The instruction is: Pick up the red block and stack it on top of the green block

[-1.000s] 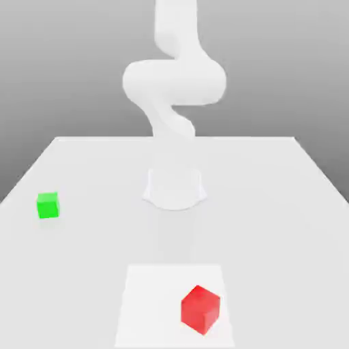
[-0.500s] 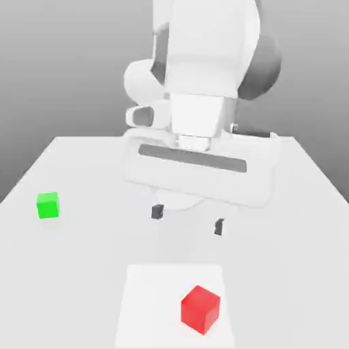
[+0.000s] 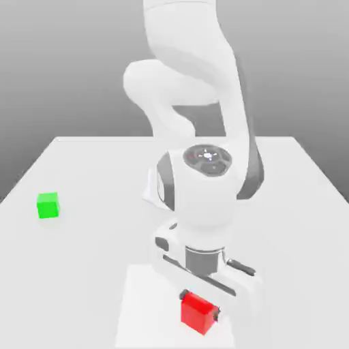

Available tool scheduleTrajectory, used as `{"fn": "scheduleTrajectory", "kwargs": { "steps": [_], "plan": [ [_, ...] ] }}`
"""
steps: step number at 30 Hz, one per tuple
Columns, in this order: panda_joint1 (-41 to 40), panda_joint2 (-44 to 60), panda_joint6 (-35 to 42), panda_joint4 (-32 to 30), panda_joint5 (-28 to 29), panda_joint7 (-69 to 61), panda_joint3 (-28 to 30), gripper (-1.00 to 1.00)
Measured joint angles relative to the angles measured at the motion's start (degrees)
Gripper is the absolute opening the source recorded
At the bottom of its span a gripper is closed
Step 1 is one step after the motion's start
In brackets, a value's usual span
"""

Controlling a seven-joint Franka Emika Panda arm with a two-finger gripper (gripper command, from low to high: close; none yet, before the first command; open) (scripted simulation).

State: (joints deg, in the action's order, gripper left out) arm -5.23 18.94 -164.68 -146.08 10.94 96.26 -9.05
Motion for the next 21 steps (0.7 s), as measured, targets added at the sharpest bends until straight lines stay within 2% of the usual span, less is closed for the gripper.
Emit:
{"fn": "scheduleTrajectory", "kwargs": {
  "steps": [3, 8, 12, 15, 21],
  "plan": [
    [0.1, 0.2, -0.2, 0.0, 0.1, 0.1, 0.1, -1.00],
    [-2.0, -8.8, 7.1, -1.5, -5.4, -4.0, -3.1, -1.00],
    [-7.0, -13.0, 9.0, -4.0, -4.7, 1.0, 3.1, -1.00],
    [-15.2, -15.7, 9.6, -6.2, -2.9, 6.8, 8.4, -1.00],
    [-31.2, -21.2, 10.5, -10.5, -0.4, 17.6, 15.2, -1.00]
  ]
}}
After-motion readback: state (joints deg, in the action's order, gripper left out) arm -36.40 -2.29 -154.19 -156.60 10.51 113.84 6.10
